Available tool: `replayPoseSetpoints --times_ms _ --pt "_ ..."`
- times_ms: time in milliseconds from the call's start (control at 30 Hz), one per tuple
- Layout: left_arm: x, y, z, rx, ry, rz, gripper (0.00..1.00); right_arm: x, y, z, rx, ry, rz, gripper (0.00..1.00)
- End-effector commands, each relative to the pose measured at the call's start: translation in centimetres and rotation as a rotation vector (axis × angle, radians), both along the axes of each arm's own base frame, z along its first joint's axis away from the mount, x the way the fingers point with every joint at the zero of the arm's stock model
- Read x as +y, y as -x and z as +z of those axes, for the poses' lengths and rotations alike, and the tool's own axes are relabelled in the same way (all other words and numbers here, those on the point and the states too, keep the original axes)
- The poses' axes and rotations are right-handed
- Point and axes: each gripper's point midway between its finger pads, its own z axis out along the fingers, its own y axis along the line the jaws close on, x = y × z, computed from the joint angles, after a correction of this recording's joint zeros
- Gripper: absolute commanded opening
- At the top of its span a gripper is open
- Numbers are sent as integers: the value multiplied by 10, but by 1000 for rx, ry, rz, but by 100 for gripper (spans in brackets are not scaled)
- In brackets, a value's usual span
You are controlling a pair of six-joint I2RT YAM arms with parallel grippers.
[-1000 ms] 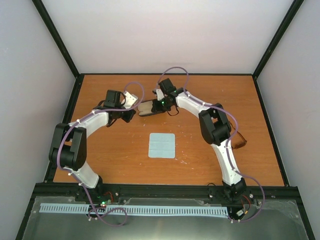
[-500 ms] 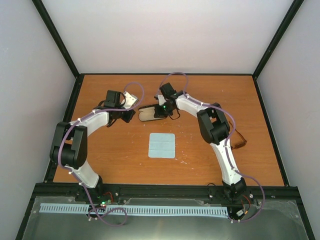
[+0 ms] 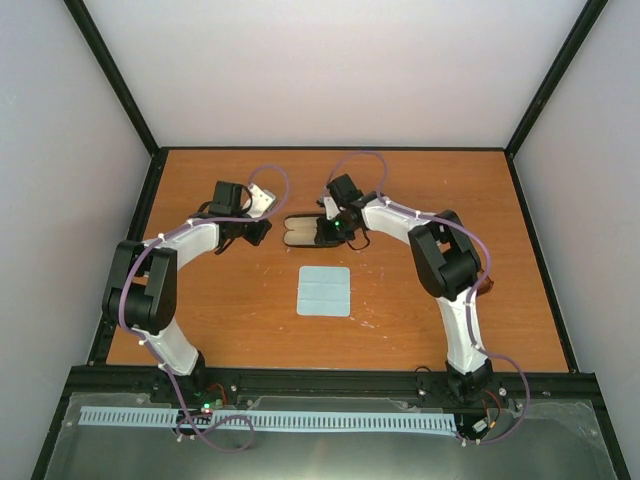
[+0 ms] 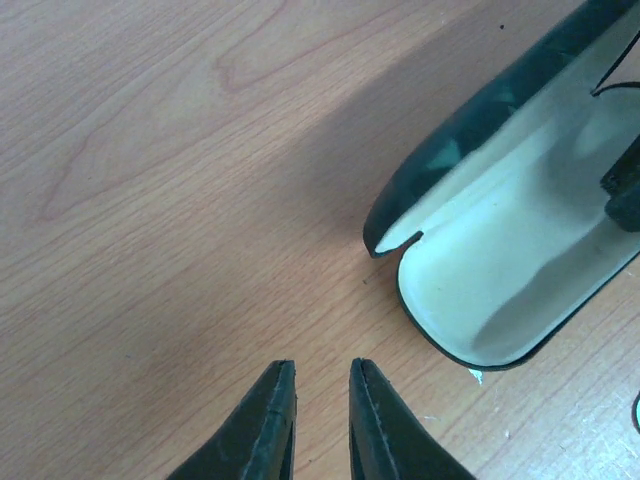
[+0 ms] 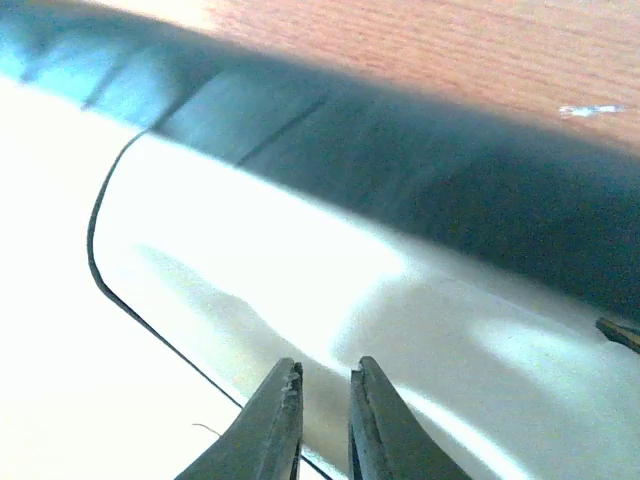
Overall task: Organize the sunglasses
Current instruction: Adjust the sunglasses case at the center of the board, then fold the glasses cleaning cloth at the center of the board.
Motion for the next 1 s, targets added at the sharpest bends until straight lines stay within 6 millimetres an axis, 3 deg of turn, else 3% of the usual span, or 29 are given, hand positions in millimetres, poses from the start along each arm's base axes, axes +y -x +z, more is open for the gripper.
replayPoseSetpoints --times_ms 0,300,500,633,733,833,967 --pt "0 -4 6 -26 14 0 18 4 -6 36 -104 -55 -25 17" --pt "-3 1 8 -42 31 -11 19 -1 0 35 -117 -56 -43 19" --pt "-40 26 15 -12 99 -209 21 -19 -11 77 -250 -39 -138 27" --pt "-69 46 19 20 134 -362 22 -39 -15 117 -358 -21 -220 37" --pt "-79 53 22 38 146 -421 22 -57 -13 138 -408 -3 -268 45" --pt "-85 59 17 79 147 -456 22 -69 0 128 -363 46 -250 42" --pt "-89 67 -4 147 115 -487 23 -82 37 79 -200 132 -182 36"
